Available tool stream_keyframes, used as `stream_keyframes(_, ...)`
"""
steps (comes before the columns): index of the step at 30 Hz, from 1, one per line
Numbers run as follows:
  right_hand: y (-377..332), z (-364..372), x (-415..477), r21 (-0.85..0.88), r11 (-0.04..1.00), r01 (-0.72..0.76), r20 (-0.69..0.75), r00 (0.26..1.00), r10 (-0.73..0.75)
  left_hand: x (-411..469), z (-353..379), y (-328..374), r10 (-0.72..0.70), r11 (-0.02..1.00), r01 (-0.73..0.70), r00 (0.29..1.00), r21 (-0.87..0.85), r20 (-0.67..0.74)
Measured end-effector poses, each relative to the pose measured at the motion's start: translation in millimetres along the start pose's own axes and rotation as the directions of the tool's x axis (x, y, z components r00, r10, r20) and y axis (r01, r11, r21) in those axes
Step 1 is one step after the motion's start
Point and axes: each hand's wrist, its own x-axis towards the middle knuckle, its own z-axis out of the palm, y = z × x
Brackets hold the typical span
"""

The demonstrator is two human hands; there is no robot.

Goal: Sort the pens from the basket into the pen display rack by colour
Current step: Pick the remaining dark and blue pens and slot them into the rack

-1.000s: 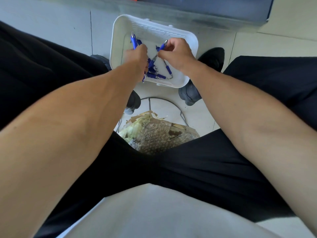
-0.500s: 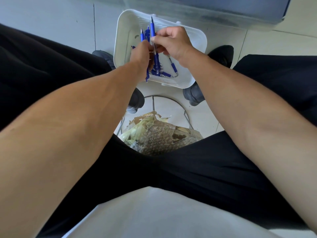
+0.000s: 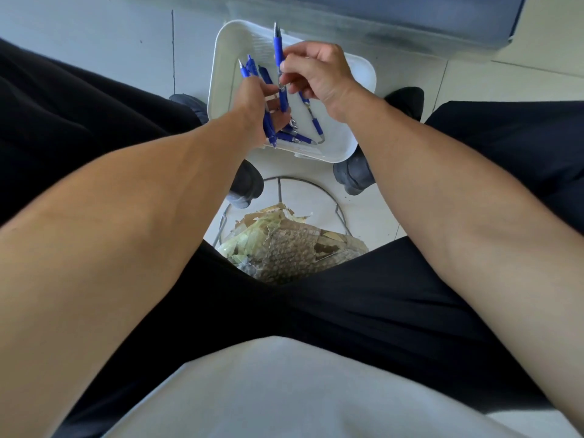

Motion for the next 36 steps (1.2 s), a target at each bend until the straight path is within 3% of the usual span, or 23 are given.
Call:
stream_keyframes(9,12,-3,-16,-0.115,0.992,-0.060,0.178,0.981,0.080,-11,2,-1,0.049,0.984,-0.042,0.998,-0.172,0.038)
stream_keyframes(16,25,0,-18,-0.163,0.977,-0.136,0.130,0.979,0.158,-3,0,-8,0.032,0.998,-0.034,0.999,0.043,0.036)
stream_keyframes(20,23,3,-14,-0.089,0.982,-0.166,0.055,0.984,0.171,3,3,-8,0.028,0.998,-0.028,1.000,0.052,0.003)
stream_keyframes(24,24,2,-7,-0.075,0.985,-0.155,0.079,0.984,0.161,7,5,-5,0.048,0.993,-0.045,0.998,0.105,-0.032)
stream_keyframes(28,37,1,15,-0.158,0.968,-0.194,-0.083,0.980,0.183,20,1,-6,0.032,0.999,-0.028,0.995,0.038,-0.099)
stream_keyframes(31,55,-6,29,-0.448,0.859,-0.249,-0.185,0.966,0.184,30,-1,-8,0.047,0.994,-0.037,0.994,0.101,-0.096)
stream_keyframes(34,74,-7,36,-0.740,0.610,-0.284,-0.102,0.943,0.316,33,1,-9,0.055,0.976,-0.033,0.994,0.217,-0.097)
stream_keyframes(36,82,1,33,-0.865,0.449,-0.222,-0.018,0.910,0.415,34,1,-9,0.030,0.976,-0.007,0.994,0.217,-0.105)
